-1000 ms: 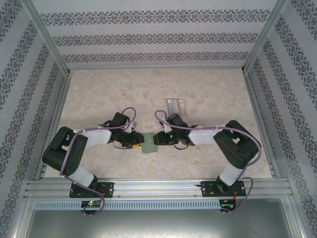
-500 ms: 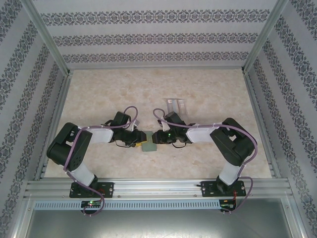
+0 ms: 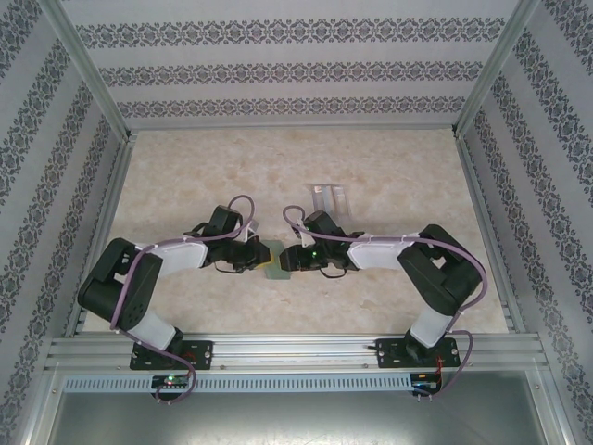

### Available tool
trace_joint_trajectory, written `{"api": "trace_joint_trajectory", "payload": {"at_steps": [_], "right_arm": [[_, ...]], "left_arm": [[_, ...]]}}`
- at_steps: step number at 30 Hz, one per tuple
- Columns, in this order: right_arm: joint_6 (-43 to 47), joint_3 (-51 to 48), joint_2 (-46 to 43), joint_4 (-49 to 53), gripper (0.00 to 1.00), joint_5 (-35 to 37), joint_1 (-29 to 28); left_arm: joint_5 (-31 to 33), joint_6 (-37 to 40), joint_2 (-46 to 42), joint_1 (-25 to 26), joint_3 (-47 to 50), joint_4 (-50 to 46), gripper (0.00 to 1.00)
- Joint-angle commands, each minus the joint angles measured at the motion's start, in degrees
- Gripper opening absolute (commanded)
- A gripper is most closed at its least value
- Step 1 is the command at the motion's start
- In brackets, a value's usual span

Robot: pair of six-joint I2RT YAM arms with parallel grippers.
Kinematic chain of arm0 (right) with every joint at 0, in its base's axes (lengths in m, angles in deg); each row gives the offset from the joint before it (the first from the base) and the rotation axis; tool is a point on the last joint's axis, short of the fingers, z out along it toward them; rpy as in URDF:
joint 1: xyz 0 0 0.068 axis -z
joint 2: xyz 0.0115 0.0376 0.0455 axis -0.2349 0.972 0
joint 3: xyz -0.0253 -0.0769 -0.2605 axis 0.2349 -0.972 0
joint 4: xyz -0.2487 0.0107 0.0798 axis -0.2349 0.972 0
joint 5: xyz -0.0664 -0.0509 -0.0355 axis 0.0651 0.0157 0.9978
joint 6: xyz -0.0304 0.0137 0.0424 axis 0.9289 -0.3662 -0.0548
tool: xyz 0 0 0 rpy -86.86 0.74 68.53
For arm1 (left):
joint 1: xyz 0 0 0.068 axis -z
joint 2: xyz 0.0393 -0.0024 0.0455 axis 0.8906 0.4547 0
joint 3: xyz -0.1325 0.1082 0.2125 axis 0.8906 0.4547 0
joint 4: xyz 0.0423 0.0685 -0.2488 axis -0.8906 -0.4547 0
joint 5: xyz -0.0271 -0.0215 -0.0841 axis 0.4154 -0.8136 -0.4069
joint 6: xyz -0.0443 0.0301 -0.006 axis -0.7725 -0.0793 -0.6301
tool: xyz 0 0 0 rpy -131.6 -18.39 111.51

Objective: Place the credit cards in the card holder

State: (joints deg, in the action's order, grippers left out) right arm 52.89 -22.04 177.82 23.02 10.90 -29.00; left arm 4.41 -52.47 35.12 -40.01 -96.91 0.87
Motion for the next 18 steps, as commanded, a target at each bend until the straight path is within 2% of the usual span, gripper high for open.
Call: {"api": "trace_joint_trajectory", "payload": {"at_steps": [1,6,10,18], "right_arm": [[2.7,0.1,-4.2,3.0,0.52,4.8,-0.4],[7.2,3.5,-5.5,6.9,0.46,12.4,-4.1],[8.5,6.4,-4.8,8.5,0.44,15.2,-6.7],[7.6,6.2,-5.7,7.3,0.39,18.9,-6.7]], "left_arm": [[4.2,0.4,-2.9,0.8,-1.5,-3.1,0.0],[5.0,-0.5,-4.2,0.8,-3.5,-5.5,0.0],[5.7,-3.2,-7.1,0.8,-3.2,-4.6,0.0],[2.6,-3.0,-7.8,0.8,-3.1,-3.3,0.0]]}}
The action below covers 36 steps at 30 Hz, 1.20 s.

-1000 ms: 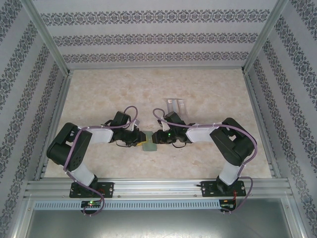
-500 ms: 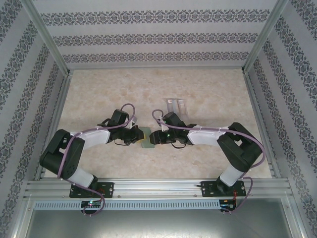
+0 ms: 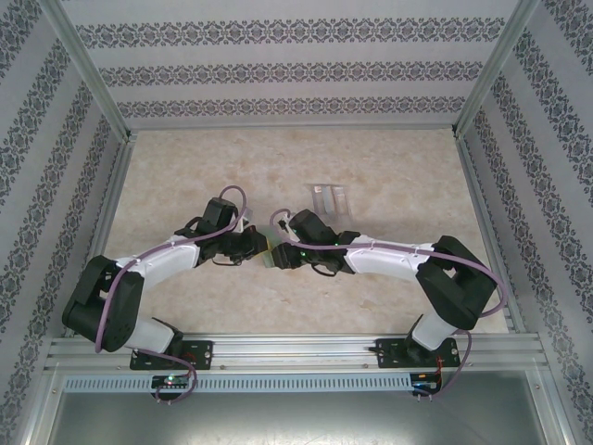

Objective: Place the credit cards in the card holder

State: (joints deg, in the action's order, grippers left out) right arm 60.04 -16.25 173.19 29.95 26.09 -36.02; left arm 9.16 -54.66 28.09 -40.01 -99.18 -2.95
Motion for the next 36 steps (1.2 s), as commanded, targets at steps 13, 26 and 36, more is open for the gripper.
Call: {"api": "trace_joint_trajectory", "payload": {"at_steps": [13,26,36], "right_arm": [[2.5,-0.6,-2.1,-4.8,0.44,0.6,2.4],[-1.7,-7.6,-5.6,-17.8,0.36,-12.9,9.8],[4.3,-8.0,-4.9,-13.8,0.39,-5.3,7.8]], "left_arm": [[-15.1,3.8,1.9,0.9,-6.6,-0.5,0.0],[-19.2,5.0,7.1,0.7,-10.2,-4.4,0.0],[-23.8,2.5,10.4,0.1,-12.6,-4.8,0.0]]}}
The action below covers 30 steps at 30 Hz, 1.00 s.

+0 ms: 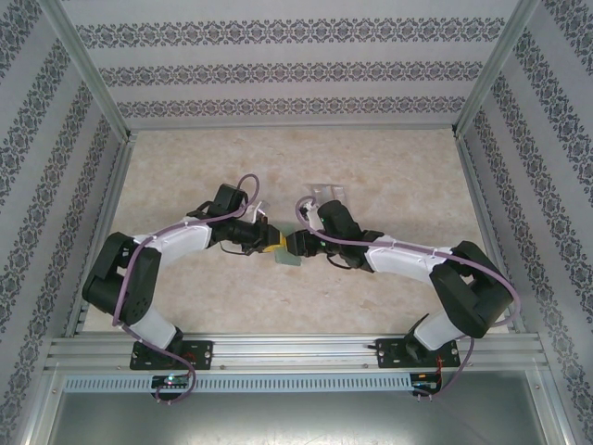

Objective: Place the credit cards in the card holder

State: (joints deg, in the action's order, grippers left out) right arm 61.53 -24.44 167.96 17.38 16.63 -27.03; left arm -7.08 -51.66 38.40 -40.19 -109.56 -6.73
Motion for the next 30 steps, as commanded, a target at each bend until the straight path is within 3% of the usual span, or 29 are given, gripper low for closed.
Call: {"api": "trace_joint_trajectory", "payload": {"at_steps": [1,13,18,24,25,28,30], "right_arm": [[3.3,0.6,0.4,0.2,0.35,5.8,-1.7],[3.2,1.4,-1.0,6.7,0.13,18.9,-3.2],[2.7,2.0,-1.0,8.5,0.04,20.5,-3.3],[2.5,1.8,-2.7,9.3,0.01,19.2,-2.7],[2.8,1.7,-3.0,9.3,0.03,18.6,-2.8],[6.1,0.2,-4.9,7.1,0.24,14.8,-2.8],[7.2,-0.7,-6.9,7.0,0.25,15.1,-2.7]], "left_arm": [[-7.7,-0.7,0.0,0.3,-2.6,-1.3,0.0],[-4.9,1.9,0.2,-0.1,-3.3,-5.7,0.0],[-4.2,2.5,0.1,-0.1,-3.4,-6.8,0.0],[-3.1,3.5,0.9,-0.1,-3.8,-8.6,0.0],[-2.9,3.8,0.9,-0.2,-4.0,-8.8,0.0],[-2.7,4.3,1.5,-0.1,-4.6,-9.8,0.0],[-2.7,4.3,1.4,-0.2,-4.4,-9.8,0.0]]}}
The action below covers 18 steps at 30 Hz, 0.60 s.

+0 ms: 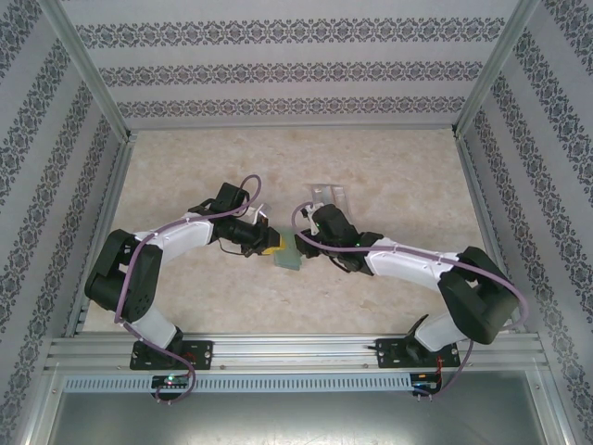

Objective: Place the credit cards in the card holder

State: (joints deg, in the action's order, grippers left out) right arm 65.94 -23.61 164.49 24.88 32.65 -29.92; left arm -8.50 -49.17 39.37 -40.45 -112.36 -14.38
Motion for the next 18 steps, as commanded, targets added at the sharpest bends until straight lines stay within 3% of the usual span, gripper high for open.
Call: {"api": "trace_joint_trajectory", "payload": {"at_steps": [1,5,10,15,18], "right_arm": [[3.1,-1.8,-4.3,-0.2,0.25,-0.4,0.3],[1.8,-2.5,-6.5,0.6,0.28,-1.0,2.5],[-3.1,-1.8,-9.0,1.4,0.36,-2.7,3.4],[-9.6,0.8,-4.7,1.6,0.5,-6.4,2.8],[-14.2,2.1,-1.2,2.1,0.53,-7.5,3.2]], "left_arm": [[-1.0,1.9,0.5,0.1,-1.6,-2.2,0.0],[0.7,3.8,0.5,0.0,-1.9,-4.0,0.0],[8.0,4.4,-0.7,0.1,-0.9,-4.4,0.0],[9.5,1.1,-2.5,0.1,1.6,2.2,0.0],[9.0,1.1,-3.2,0.1,1.2,2.3,0.0]]}}
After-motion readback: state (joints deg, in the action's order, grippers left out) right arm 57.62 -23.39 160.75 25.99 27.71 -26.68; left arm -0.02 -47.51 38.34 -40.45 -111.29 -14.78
